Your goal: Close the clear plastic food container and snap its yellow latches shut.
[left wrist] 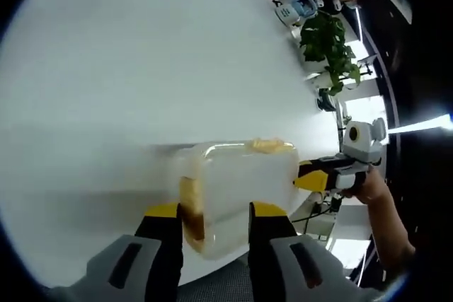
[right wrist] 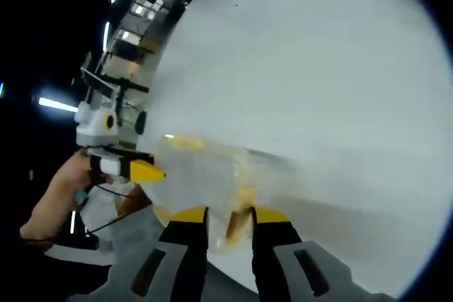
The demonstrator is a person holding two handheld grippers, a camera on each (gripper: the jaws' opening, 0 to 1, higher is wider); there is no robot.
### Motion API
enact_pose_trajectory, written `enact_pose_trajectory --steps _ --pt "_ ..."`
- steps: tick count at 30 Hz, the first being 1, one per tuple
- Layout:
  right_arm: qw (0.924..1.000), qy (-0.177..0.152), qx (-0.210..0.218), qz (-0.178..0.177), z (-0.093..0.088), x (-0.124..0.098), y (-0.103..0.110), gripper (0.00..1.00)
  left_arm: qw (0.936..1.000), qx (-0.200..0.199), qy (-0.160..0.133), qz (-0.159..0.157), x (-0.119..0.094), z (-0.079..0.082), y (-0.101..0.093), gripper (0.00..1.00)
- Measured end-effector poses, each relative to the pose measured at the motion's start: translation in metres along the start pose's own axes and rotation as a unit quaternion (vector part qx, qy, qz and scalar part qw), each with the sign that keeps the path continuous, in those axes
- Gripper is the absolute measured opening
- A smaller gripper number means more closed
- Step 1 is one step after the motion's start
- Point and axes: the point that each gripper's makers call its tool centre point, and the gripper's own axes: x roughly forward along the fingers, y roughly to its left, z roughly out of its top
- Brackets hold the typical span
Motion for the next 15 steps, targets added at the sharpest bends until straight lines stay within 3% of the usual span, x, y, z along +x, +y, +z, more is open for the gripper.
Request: enact_pose_trajectory --steps 9,15 --pt "0.9997 0.022 -0.014 -0.005 0.0010 0.0030 0.0014 0.20 1.0000 0.003 0.007 -0.006 0.0009 -0.0013 -0.0034 0.30" --pt "0.9998 0.011 -0.015 -0.007 0.0003 0.0010 -0.0005 0.21 0.9999 0.010 0.005 -0.007 -0.0008 -0.0028 -0.0045 0.33"
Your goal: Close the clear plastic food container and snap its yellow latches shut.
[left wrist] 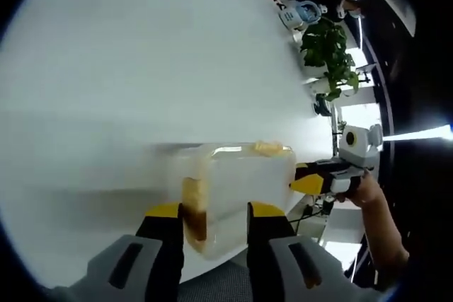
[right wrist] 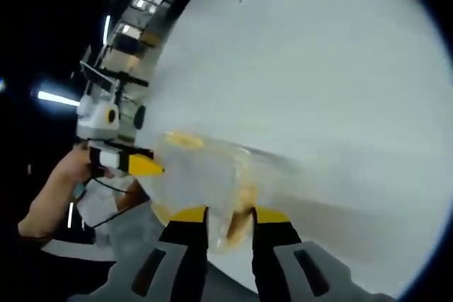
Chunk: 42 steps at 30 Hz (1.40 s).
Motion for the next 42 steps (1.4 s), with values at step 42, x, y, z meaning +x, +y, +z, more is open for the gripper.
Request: enact_pose_trajectory --steps 42 --pt "0.9837 -0.016 -0.179 -0.001 0.022 -0.003 0.048 0.17 0.9840 0.152 0.016 0.091 -0.016 -0.011 0.025 0.57"
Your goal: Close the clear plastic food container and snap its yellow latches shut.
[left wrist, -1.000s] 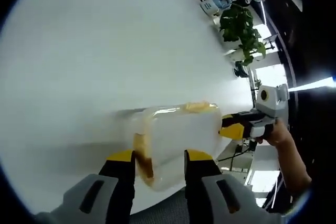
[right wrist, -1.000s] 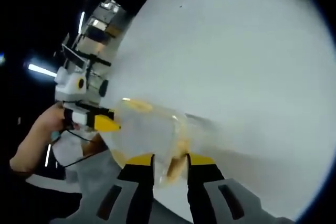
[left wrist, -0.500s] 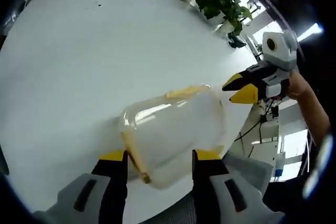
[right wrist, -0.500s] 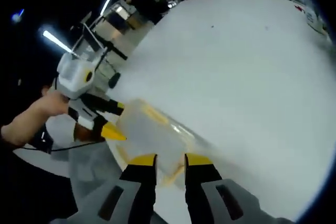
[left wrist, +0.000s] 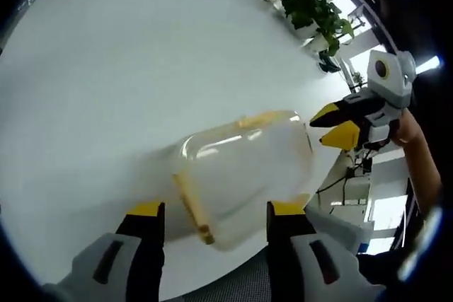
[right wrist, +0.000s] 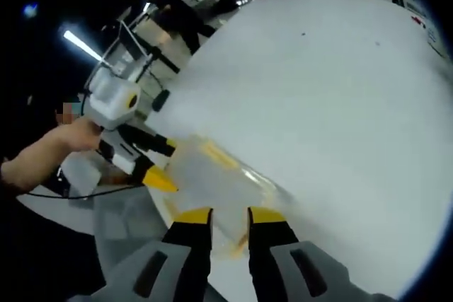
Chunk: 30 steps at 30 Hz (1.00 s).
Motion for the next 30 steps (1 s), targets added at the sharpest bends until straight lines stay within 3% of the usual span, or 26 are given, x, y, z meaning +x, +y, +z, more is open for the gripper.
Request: enact_pose_trajectory --steps 7,10,15,19,21,27,28,30 --pt "0.9998 0.003 -0.020 0.002 0.003 0.002 0.005 0.16 0.9989 0.042 -0.010 0.017 -0.009 0.007 -0.003 0.55" --pt "0.9997 0.007 -0.025 0.002 0.003 0.004 0.007 0.16 0.9990 0.038 -0.024 0.004 -0.012 0.015 -0.012 0.45" --pt "0.9993 0.024 -0.028 -0.010 -0.006 0.007 -0.004 0.16 0.9993 0.037 -0.004 0.011 -0.001 0.011 -0.011 0.44" --pt "0.9992 0.007 -0.040 -0.002 0.003 0.004 0.002 0.14 0.9980 0.059 -0.007 0.023 -0.008 0.013 -0.012 0.42" --pt "0.9987 0.009 -0.050 0.000 0.005 0.006 0.006 0.14 0.9934 0.106 -0.005 0.043 -0.014 0.017 -0.008 0.43" --pt "0.9945 0.029 -0.101 -0.005 0.003 0.016 0.015 0.14 0.9815 0.181 -0.005 0.061 -0.019 0.022 -0.016 0.47" --pt "0.9937 0.031 -0.107 -0.006 0.003 0.017 0.016 0.14 0.9723 0.228 -0.016 0.047 -0.017 0.027 -0.026 0.51" --pt "0.9914 0.034 -0.126 -0.005 0.003 0.020 0.019 0.14 0.9645 0.256 -0.007 0.066 -0.018 0.024 -0.025 0.51"
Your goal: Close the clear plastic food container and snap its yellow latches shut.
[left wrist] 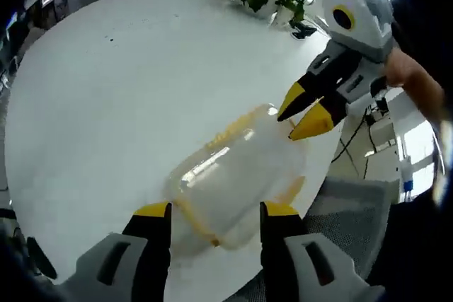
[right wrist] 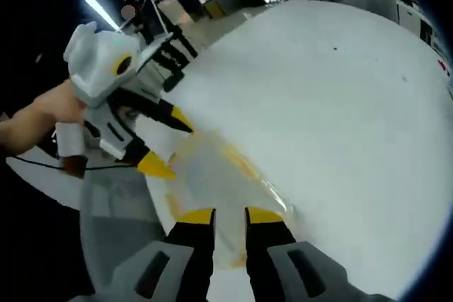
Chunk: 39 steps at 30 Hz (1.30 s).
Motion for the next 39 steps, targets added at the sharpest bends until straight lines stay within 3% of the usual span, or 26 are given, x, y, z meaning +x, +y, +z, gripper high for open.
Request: enact_pose_trajectory --steps 2,10,14,16,22,32,39 --pt "0.9999 0.006 -0.013 -0.001 0.000 0.002 0.002 0.14 0.9990 0.044 -0.002 -0.001 0.002 0.004 -0.004 0.50" --pt "0.9991 0.016 -0.039 -0.002 0.003 0.002 0.001 0.11 0.9964 0.085 0.005 -0.001 -0.001 0.009 -0.011 0.50" --pt "0.9985 0.023 -0.050 -0.006 0.004 0.001 -0.001 0.11 0.9921 0.125 0.003 -0.013 -0.001 0.014 -0.016 0.51" --pt "0.9978 0.027 -0.060 -0.009 0.003 0.001 -0.001 0.11 0.9840 0.177 0.003 -0.022 0.000 0.016 -0.020 0.50" --pt "0.9964 0.038 -0.075 -0.013 0.001 0.004 -0.001 0.10 0.9709 0.237 0.020 -0.029 0.006 0.013 -0.028 0.46" --pt "0.9941 0.053 -0.091 -0.024 -0.003 0.007 -0.003 0.09 0.9684 0.246 0.021 -0.035 0.010 0.016 -0.038 0.45" --pt "0.9942 0.045 -0.094 -0.026 0.005 0.012 -0.005 0.09 0.9643 0.261 0.024 -0.036 0.009 0.012 -0.044 0.45"
